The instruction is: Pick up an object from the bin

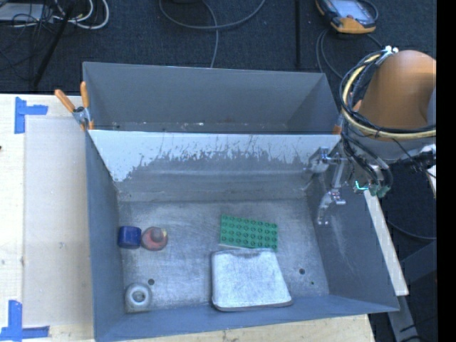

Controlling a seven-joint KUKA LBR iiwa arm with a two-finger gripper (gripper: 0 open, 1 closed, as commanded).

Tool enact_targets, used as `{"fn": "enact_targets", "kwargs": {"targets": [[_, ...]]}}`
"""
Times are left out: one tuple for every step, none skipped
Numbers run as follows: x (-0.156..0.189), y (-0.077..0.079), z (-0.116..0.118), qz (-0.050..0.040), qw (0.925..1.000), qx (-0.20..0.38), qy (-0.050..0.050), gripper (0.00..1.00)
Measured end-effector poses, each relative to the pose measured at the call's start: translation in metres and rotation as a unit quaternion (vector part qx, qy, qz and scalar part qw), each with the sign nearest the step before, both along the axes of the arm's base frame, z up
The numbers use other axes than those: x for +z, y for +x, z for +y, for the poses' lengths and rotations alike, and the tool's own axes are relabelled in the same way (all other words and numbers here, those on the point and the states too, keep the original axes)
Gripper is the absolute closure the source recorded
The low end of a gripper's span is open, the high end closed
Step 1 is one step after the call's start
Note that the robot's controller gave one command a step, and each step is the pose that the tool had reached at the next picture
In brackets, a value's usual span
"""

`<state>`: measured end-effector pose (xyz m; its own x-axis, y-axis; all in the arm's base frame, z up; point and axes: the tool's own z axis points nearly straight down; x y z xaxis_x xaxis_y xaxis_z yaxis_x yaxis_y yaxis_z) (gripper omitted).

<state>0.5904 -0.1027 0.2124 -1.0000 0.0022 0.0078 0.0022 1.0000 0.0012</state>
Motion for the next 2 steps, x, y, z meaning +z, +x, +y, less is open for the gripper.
{"fn": "enact_targets", "kwargs": {"targets": [[-0.142,-0.015,0.037,-0.0061,0.9999,-0.016,0.0,0.0],[-0.139,-0.021,0.065,-0.0077,0.9988,-0.049,-0.002,0.0]]}}
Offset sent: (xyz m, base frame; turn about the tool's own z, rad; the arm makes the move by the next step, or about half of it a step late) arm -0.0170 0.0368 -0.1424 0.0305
